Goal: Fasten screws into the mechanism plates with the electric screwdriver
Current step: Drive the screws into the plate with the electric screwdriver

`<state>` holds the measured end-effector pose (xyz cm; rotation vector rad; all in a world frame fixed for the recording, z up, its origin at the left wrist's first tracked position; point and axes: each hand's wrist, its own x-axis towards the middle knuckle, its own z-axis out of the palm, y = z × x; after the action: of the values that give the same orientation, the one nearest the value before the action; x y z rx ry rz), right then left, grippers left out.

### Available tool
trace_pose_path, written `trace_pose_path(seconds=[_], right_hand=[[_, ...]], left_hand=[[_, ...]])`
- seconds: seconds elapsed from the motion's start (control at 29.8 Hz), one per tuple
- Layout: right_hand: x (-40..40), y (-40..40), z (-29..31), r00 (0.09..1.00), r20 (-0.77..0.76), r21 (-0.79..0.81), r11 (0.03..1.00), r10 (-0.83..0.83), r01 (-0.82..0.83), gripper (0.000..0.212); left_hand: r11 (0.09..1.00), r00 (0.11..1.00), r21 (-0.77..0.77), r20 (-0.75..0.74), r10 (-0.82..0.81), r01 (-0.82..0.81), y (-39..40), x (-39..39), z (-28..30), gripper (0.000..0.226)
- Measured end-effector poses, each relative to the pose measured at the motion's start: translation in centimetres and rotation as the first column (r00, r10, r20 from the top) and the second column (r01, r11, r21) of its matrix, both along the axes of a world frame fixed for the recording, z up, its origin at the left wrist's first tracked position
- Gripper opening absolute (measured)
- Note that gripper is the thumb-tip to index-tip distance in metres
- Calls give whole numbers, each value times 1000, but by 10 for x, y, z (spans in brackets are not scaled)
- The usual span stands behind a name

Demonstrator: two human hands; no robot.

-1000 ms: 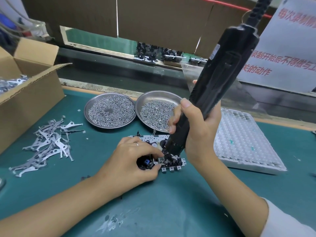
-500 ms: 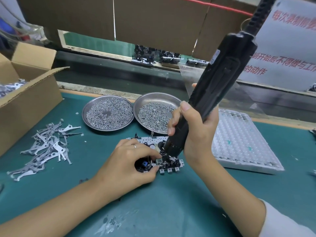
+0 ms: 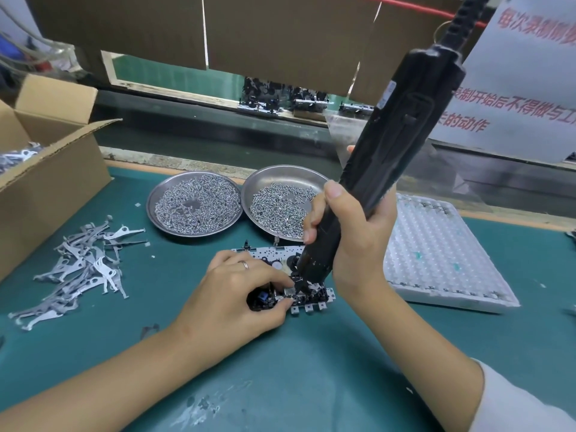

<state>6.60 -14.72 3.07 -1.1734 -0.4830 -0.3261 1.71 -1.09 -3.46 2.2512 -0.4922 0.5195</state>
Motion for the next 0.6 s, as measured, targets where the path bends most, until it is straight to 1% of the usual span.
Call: trace_pose_path(seconds=[0.13,0.47,0.54,0.6], right_hand=[[-2,1,-2,1000,14,-1,1000,7,-6,26],[1,2,-4,1000,7,-17,1000,-10,10,23],[1,1,1,999,43,-22,999,-22,23,24],[2,-1,8,994,110,-25,999,-27,30,32]], left_hand=[[1000,1000,7,-3,-19,19,0,0,0,17],[1000,1000,-3,12,-19,19,0,-1,0,16],[1000,1000,4,16,-26,26,0,-1,0,16],[999,999,12,21,-32,31,0,0,1,16]])
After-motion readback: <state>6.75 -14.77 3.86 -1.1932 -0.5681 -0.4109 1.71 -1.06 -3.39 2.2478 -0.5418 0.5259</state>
